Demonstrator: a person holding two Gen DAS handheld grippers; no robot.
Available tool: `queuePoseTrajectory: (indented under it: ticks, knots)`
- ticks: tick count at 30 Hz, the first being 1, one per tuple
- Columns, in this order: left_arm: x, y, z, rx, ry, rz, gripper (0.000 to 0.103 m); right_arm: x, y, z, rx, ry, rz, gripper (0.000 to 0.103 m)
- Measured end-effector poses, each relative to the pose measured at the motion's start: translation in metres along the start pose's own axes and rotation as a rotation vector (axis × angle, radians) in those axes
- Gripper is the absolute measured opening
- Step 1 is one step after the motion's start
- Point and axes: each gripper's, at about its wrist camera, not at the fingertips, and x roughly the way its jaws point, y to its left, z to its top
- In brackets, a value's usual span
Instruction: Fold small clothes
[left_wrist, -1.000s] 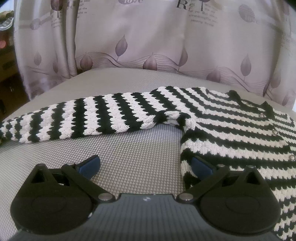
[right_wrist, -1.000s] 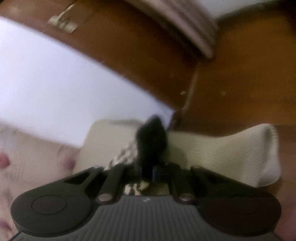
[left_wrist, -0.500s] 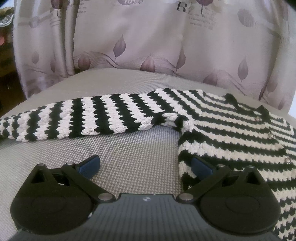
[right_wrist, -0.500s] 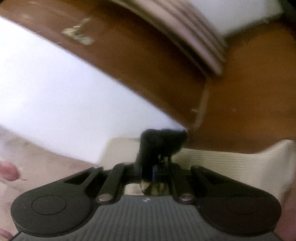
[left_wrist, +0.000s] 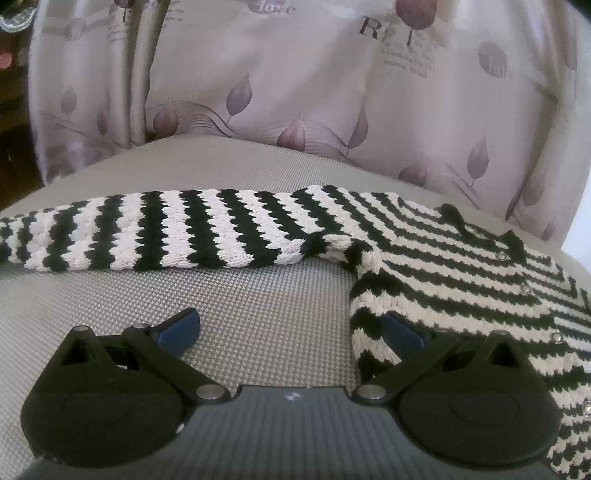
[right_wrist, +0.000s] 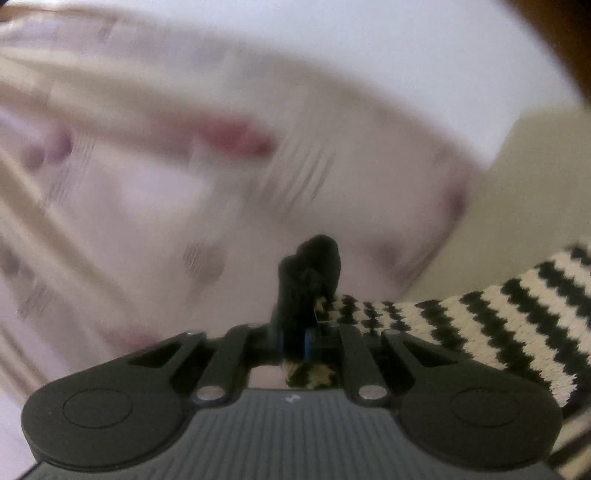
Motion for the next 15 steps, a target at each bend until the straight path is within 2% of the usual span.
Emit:
queuePoseTrajectory:
  ticks: [5,9,12,15]
  knots:
    - [-0.001,0.003,0.000,-0.017,-0.006,-0.018,0.103,0.067,0.025,-0.094,-0.030,0.182,0.020,0.009]
    - [-0.002,0.004,-0.001,-0.022,-0.008,-0.030,0.103,0.095,0.029,-0.154,-0.076,0.297,-0.010,0.009]
    - [-0.003,0.005,-0.001,-0.032,-0.011,-0.044,0.103,0.103,0.028,-0.184,-0.125,0.358,-0.031,0.009]
    - [-0.003,0.005,-0.002,-0.046,-0.016,-0.051,0.103,0.109,0.029,-0.199,-0.134,0.384,-0.036,0.010]
